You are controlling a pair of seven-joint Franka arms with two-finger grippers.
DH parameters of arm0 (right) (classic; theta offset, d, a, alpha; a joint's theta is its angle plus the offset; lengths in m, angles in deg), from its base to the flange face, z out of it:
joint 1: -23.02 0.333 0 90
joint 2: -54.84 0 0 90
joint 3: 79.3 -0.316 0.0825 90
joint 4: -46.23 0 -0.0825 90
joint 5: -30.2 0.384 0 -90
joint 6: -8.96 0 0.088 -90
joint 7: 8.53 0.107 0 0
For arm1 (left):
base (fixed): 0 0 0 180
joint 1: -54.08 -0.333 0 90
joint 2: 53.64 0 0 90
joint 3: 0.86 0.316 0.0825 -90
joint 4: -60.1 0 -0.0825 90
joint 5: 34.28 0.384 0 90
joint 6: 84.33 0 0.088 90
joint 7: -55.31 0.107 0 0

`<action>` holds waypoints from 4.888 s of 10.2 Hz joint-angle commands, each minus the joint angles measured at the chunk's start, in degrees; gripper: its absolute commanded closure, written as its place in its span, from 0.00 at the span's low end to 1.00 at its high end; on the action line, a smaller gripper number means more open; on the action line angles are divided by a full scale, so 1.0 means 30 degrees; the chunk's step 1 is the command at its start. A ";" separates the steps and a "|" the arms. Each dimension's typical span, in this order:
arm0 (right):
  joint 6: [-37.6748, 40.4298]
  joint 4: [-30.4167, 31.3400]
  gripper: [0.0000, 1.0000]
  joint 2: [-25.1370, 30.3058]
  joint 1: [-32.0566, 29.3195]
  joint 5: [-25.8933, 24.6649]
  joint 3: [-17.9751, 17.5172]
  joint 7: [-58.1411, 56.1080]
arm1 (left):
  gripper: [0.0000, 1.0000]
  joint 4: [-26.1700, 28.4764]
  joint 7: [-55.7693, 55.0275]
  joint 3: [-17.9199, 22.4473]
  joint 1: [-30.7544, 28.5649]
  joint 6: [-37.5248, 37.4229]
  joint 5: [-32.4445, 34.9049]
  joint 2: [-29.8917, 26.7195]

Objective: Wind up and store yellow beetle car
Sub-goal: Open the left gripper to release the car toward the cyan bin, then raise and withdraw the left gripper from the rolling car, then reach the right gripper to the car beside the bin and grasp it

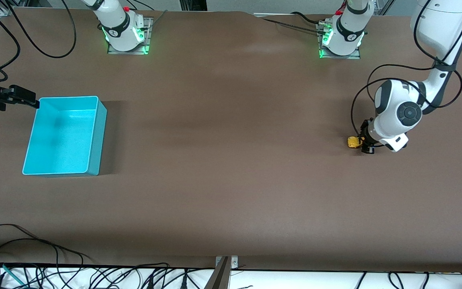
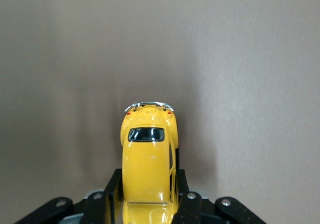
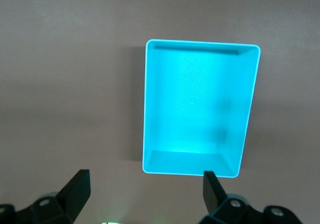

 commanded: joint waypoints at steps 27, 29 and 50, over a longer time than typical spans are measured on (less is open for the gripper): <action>-0.1440 0.0093 0.00 -0.0240 0.0246 0.1006 -0.0021 -0.0315 | 0.00 -1.0212 2.2567 -0.0904 -0.1216 -1.5372 -0.4094 -0.3089; -0.1440 0.0064 0.00 -0.0385 0.0479 0.1006 -0.0051 -0.0315 | 0.00 -1.0714 2.5022 -0.0962 -0.1099 -1.6692 -0.4036 -0.3409; -1.4030 1.1506 0.00 -0.2382 -0.8452 -0.2158 -1.3491 -1.5338 | 0.00 -0.8753 2.8287 0.1499 0.1538 -1.9013 -0.5999 -0.8364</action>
